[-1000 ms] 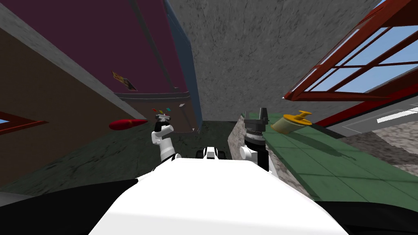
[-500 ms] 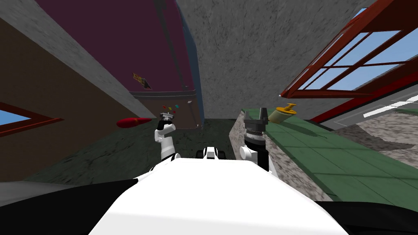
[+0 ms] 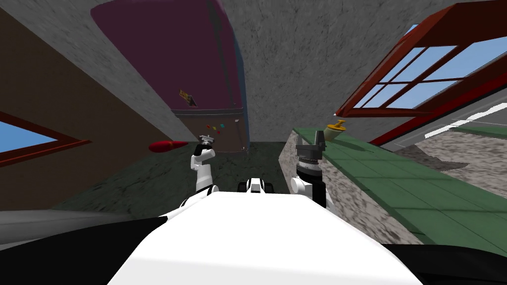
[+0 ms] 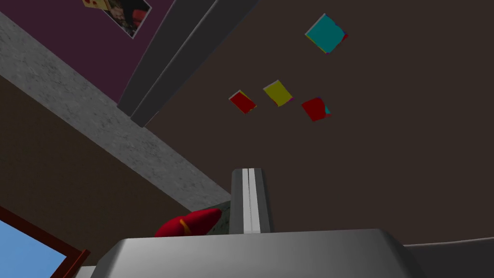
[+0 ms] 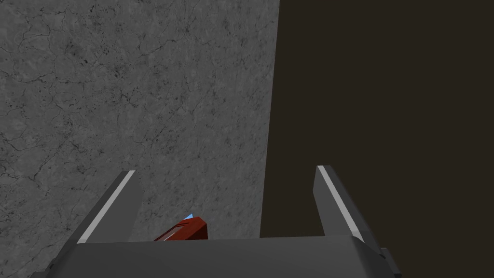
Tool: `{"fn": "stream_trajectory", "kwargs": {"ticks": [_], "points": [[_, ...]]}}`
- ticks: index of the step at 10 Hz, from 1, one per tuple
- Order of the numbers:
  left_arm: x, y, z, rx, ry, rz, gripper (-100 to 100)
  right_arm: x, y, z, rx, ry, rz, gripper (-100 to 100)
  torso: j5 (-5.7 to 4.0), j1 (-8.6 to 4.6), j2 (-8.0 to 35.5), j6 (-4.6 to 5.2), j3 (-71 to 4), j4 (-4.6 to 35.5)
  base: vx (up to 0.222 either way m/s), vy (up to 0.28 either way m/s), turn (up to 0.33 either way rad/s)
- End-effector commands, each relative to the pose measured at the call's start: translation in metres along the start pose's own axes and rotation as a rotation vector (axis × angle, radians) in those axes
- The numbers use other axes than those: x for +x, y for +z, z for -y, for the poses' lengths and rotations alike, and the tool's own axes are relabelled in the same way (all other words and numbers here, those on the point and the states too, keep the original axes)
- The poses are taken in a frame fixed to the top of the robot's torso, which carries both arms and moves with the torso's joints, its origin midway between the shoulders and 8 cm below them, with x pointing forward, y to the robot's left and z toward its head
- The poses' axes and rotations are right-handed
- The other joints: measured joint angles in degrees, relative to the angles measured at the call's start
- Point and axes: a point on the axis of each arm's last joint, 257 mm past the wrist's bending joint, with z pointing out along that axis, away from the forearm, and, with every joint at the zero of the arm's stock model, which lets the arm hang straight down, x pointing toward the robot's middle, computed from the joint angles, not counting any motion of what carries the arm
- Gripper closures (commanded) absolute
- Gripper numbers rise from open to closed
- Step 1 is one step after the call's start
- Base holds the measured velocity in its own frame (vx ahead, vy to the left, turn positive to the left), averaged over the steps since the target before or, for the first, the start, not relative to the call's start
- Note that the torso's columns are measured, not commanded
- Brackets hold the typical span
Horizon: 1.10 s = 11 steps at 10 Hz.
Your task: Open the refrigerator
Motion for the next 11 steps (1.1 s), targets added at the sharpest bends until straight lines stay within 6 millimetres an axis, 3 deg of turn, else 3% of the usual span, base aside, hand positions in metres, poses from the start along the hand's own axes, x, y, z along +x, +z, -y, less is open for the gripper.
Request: {"fn": "stream_trajectory", "kwargs": {"ticks": [1, 2, 3, 8, 11], "points": [[0.007, 0.003, -0.008, -0.016, -0.001, -0.014, 100, 0.000, 0.000, 0.000, 0.000, 0.000, 0.000, 0, 0.03, 0.13, 0.1, 0.01, 0.0, 0.0, -0.154, 0.097, -0.017], [0.004, 0.005, -0.004, -0.021, 0.000, 0.001, -100, 0.000, 0.000, 0.000, 0.000, 0.000, 0.000, 0, -0.04, -0.20, -0.4, 0.01, -0.2, -0.1, 0.065, -0.066, 0.011], [0.003, 0.006, -0.002, -0.021, 0.000, 0.007, -100, 0.000, 0.000, 0.000, 0.000, 0.000, 0.000, 0, -0.18, -0.64, -0.9, 0.04, -0.5, -0.3, 0.163, -0.135, 0.016], [-0.009, 0.012, 0.018, -0.023, -0.005, 0.065, -100, 0.000, 0.000, 0.000, 0.000, 0.000, 0.000, 0, 0.04, 0.17, 0.1, 0.00, 0.1, 0.0, 0.205, -0.154, 0.010], [-0.019, 0.015, 0.029, -0.028, -0.008, 0.108, -100, 0.000, 0.000, 0.000, 0.000, 0.000, 0.000, 0, -0.07, -0.20, -0.1, 0.02, -0.1, 0.0, 0.220, -0.191, 0.015]]}}
